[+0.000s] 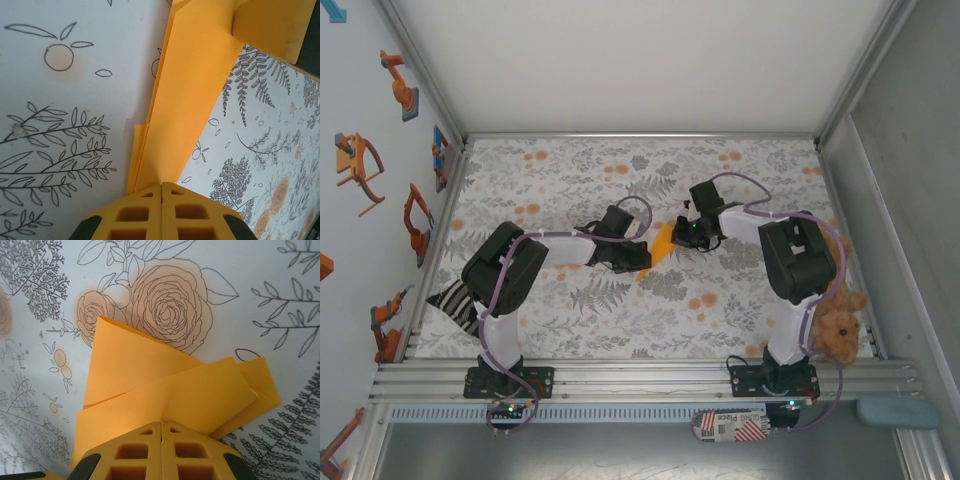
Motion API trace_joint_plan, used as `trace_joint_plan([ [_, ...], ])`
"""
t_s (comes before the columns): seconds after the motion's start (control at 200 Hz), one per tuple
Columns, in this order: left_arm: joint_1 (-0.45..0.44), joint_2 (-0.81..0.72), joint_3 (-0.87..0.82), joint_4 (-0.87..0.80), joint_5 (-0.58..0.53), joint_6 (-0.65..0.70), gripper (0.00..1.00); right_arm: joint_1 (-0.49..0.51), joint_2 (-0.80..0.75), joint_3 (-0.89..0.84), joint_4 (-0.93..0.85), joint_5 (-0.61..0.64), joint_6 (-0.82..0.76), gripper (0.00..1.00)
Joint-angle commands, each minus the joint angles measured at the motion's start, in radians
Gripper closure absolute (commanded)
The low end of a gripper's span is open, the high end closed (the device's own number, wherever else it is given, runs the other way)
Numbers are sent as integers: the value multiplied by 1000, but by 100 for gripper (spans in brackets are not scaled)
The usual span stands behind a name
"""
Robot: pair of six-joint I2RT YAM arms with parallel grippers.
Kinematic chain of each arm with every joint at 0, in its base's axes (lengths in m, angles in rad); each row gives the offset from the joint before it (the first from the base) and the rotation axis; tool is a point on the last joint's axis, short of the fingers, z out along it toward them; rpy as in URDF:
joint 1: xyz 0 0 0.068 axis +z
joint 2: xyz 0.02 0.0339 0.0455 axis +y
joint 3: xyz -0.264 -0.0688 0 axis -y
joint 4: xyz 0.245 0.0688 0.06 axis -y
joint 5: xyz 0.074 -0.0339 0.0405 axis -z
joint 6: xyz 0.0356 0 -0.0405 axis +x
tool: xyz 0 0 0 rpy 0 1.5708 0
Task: Fold a paper plane with a square sheet of paper (pick it up from the middle)
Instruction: Fold the wing for the fifth time at the center of the table.
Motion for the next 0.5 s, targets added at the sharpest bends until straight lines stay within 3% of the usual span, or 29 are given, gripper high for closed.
trace_joint_plan([
  [0.0,0,-21,37,-27,20,-7,100,-17,28,-60,22,3,-35,100],
  [0.2,6,40,138,-30,8,-6,99,-22,25,-87,91,-83,-76,100],
  [0.491,6,114,169,-90,-3,-3,100,-25,-6,-80,92,-100,-88,100],
])
